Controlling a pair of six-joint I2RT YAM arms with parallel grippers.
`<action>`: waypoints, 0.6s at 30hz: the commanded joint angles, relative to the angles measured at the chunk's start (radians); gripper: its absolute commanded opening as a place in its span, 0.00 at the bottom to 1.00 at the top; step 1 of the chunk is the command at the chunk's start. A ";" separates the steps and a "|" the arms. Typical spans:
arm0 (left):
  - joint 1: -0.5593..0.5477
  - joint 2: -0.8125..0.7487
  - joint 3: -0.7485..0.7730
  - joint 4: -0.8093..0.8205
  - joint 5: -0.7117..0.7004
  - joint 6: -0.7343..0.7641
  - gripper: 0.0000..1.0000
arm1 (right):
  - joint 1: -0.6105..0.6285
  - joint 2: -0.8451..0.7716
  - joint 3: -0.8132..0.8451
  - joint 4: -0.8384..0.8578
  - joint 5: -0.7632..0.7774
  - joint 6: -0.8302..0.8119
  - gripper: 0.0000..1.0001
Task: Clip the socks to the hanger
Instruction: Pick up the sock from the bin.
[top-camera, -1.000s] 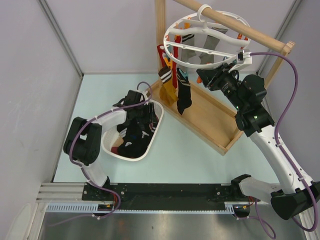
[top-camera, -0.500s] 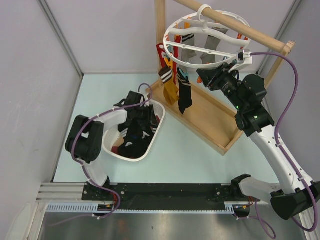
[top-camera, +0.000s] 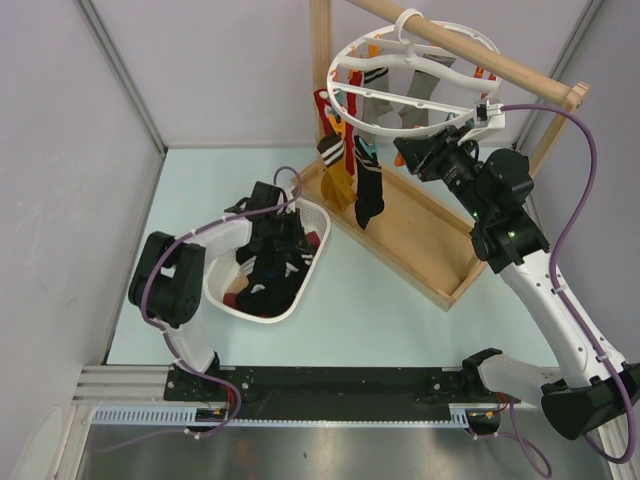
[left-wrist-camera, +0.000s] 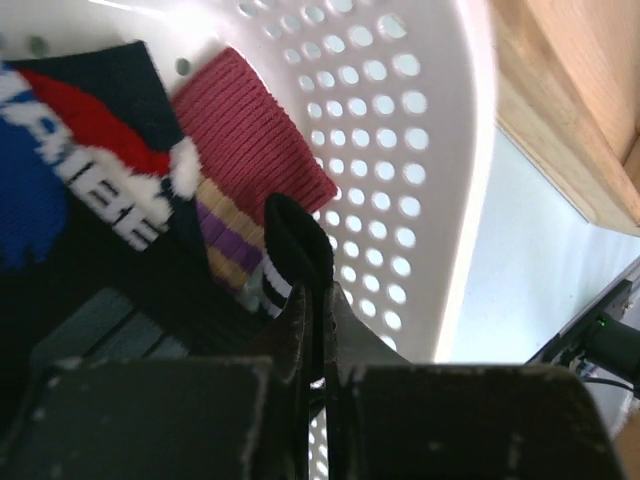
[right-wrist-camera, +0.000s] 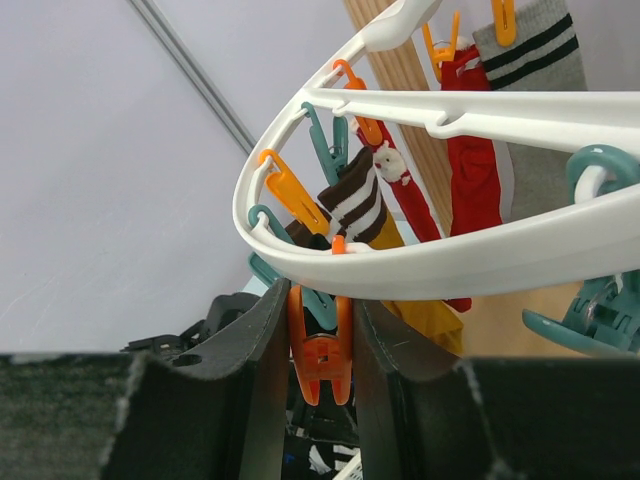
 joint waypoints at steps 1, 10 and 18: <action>0.017 -0.190 0.010 0.002 -0.070 0.054 0.00 | -0.007 -0.017 0.040 0.005 0.019 -0.005 0.00; 0.016 -0.471 -0.005 0.088 -0.206 0.239 0.00 | -0.006 -0.009 0.040 0.011 0.024 -0.003 0.00; -0.074 -0.747 -0.051 0.241 -0.178 0.492 0.00 | -0.007 0.000 0.040 0.023 0.022 0.004 0.00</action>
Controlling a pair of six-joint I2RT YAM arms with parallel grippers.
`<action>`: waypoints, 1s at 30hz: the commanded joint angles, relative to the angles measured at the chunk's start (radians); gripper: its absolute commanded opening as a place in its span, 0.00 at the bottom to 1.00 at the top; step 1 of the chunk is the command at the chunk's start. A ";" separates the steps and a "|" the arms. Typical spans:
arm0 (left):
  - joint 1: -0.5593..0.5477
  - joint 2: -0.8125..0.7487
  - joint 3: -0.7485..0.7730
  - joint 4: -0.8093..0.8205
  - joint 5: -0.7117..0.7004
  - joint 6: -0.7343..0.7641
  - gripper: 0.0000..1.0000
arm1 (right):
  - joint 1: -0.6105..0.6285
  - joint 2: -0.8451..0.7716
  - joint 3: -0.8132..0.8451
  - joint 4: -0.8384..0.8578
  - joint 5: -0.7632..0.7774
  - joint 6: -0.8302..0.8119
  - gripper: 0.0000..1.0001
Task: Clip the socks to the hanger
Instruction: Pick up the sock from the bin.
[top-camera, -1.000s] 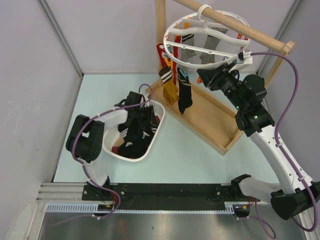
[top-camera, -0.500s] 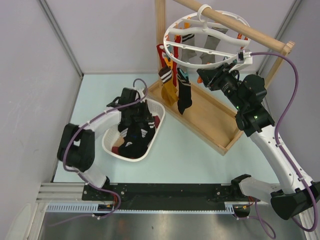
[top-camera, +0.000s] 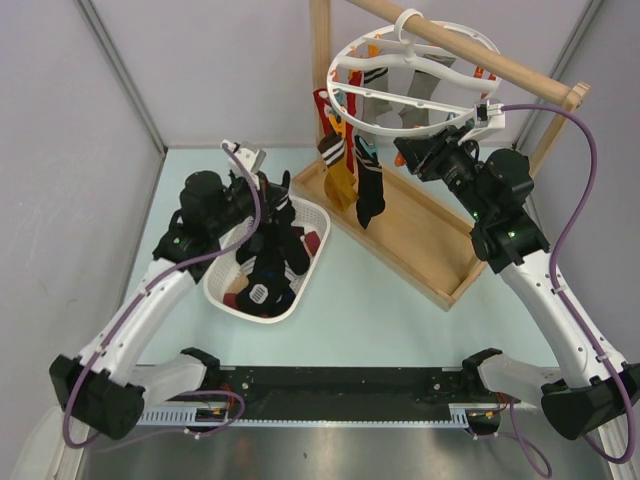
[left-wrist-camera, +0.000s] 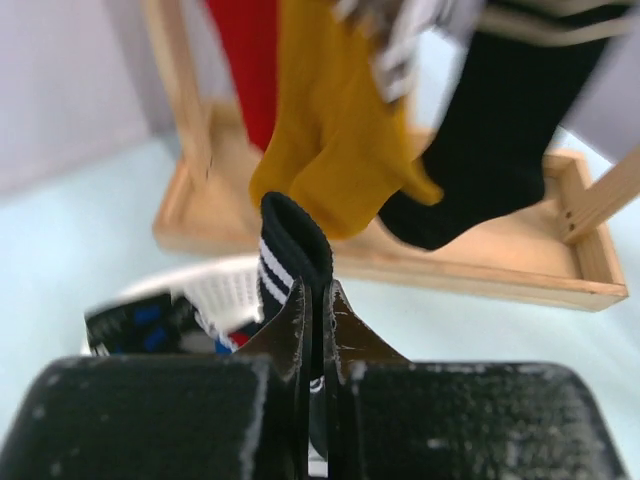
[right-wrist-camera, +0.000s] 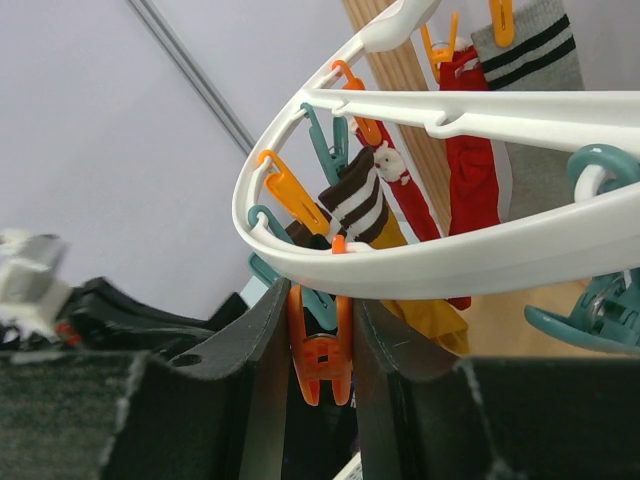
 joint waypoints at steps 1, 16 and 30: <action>-0.078 -0.117 -0.017 0.129 0.012 0.196 0.00 | -0.005 -0.002 0.040 0.027 0.020 0.003 0.00; -0.371 -0.085 0.122 0.270 -0.080 0.246 0.00 | -0.006 0.003 0.040 0.041 0.023 0.016 0.00; -0.517 0.163 0.193 0.456 -0.240 0.221 0.00 | -0.006 -0.005 0.040 0.049 0.032 0.026 0.00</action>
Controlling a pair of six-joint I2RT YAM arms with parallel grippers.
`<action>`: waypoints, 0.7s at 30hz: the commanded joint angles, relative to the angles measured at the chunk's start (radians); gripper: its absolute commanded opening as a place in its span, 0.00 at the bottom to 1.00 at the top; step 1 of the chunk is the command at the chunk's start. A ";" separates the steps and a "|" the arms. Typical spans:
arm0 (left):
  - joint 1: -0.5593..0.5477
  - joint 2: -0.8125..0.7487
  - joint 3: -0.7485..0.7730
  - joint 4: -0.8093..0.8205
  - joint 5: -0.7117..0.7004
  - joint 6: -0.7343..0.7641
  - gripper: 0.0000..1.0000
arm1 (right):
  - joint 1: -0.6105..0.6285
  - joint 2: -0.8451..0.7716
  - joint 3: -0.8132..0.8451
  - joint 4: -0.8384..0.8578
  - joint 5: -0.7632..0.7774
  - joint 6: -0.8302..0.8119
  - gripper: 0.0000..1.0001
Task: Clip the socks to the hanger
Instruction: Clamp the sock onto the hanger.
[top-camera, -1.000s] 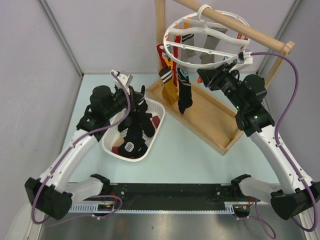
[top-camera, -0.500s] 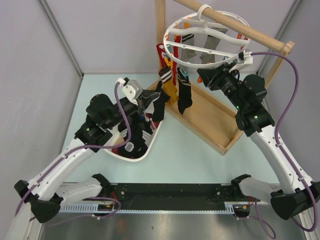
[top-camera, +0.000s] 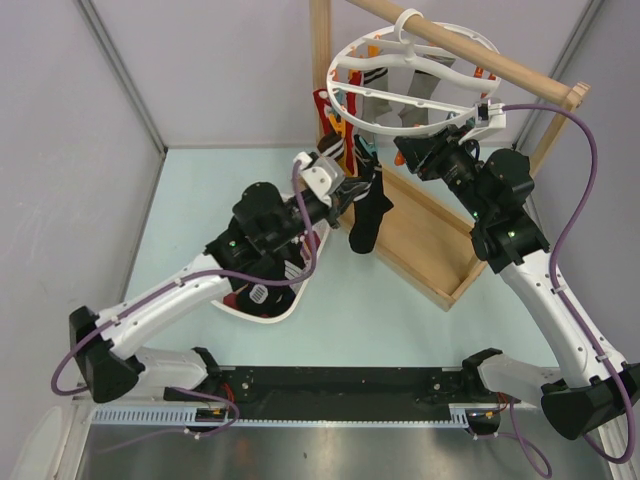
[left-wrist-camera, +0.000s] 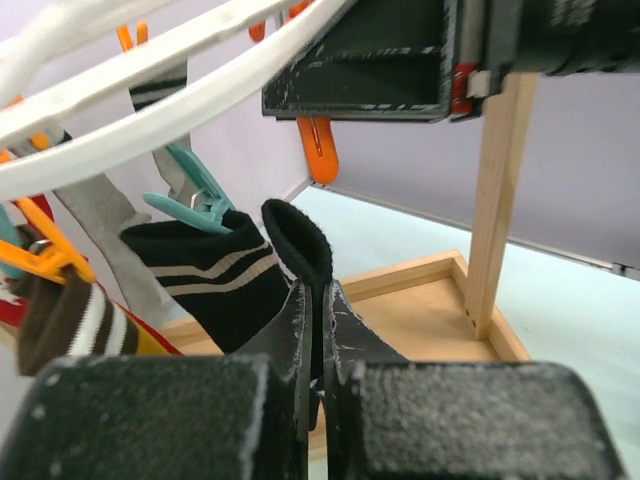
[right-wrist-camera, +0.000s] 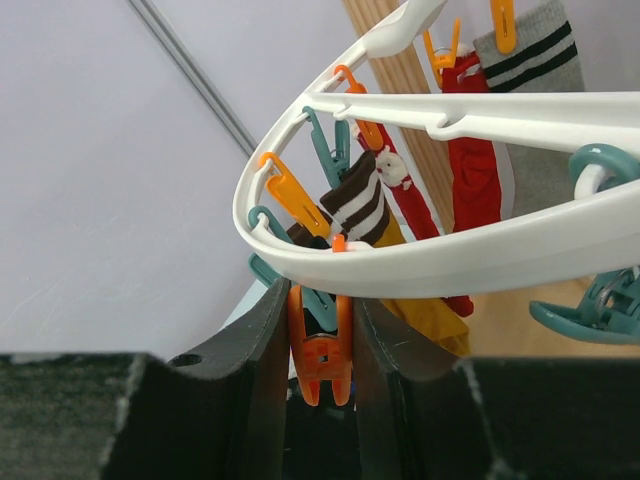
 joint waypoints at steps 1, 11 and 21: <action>-0.030 0.071 0.067 0.101 -0.084 -0.011 0.00 | -0.006 -0.004 0.040 0.038 0.032 0.017 0.00; -0.061 0.211 0.161 0.151 -0.196 -0.062 0.00 | 0.000 -0.007 0.040 0.028 0.081 0.023 0.00; -0.067 0.251 0.201 0.110 -0.228 -0.083 0.00 | 0.016 -0.008 0.040 0.027 0.137 0.030 0.00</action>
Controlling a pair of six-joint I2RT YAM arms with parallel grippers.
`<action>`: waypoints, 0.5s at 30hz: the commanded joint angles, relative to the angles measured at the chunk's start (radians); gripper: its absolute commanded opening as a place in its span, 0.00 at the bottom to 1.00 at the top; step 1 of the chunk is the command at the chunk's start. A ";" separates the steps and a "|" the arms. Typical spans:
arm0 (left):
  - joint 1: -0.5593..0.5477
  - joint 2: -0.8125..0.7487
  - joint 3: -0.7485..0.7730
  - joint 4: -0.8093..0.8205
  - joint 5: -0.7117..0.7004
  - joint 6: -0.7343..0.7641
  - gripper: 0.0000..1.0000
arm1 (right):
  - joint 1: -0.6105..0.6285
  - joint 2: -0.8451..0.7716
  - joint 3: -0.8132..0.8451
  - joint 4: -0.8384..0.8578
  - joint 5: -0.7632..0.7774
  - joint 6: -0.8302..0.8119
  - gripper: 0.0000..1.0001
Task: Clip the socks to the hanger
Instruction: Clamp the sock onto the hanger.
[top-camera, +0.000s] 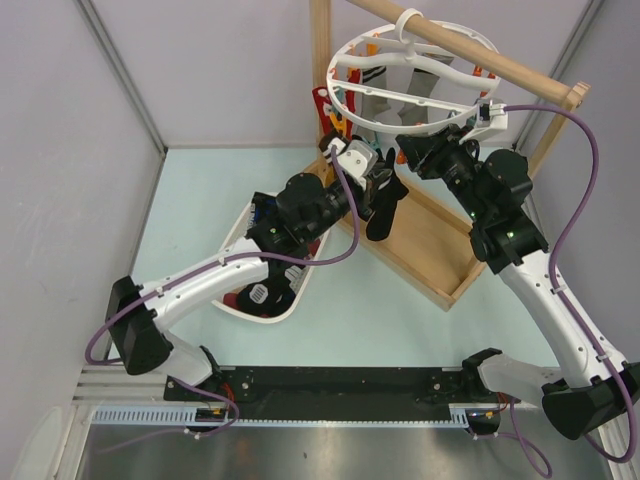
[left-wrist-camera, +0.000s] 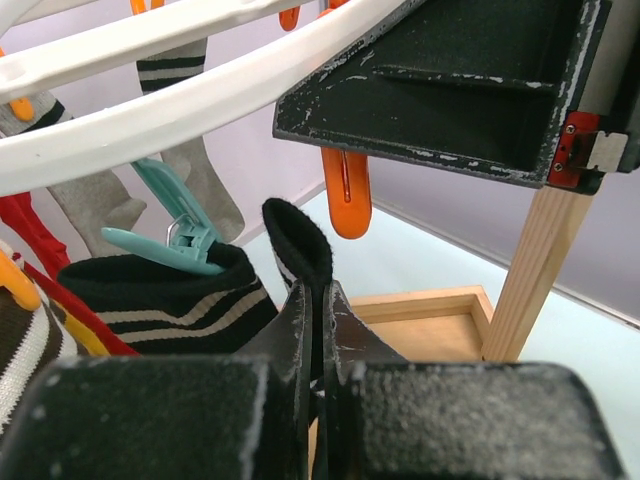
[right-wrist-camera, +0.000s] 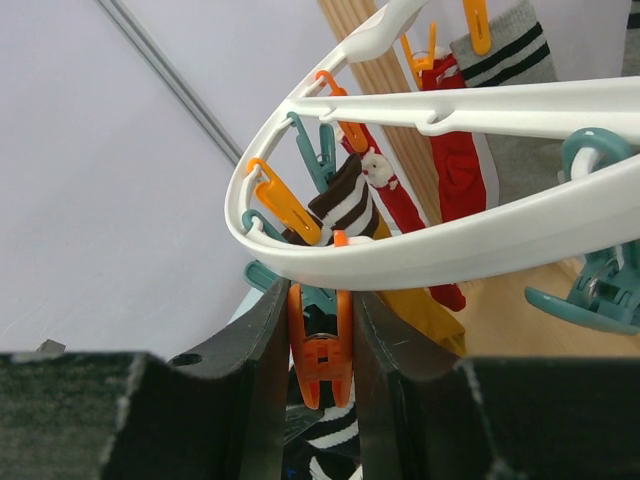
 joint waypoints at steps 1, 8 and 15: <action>-0.011 0.008 0.062 0.020 -0.028 -0.021 0.00 | 0.003 -0.010 0.040 0.029 0.076 0.020 0.00; -0.018 0.016 0.080 0.014 -0.025 -0.021 0.00 | 0.018 -0.002 0.040 0.025 0.158 0.014 0.00; -0.029 0.034 0.102 -0.024 -0.044 -0.004 0.00 | 0.035 0.002 0.040 0.034 0.197 0.011 0.00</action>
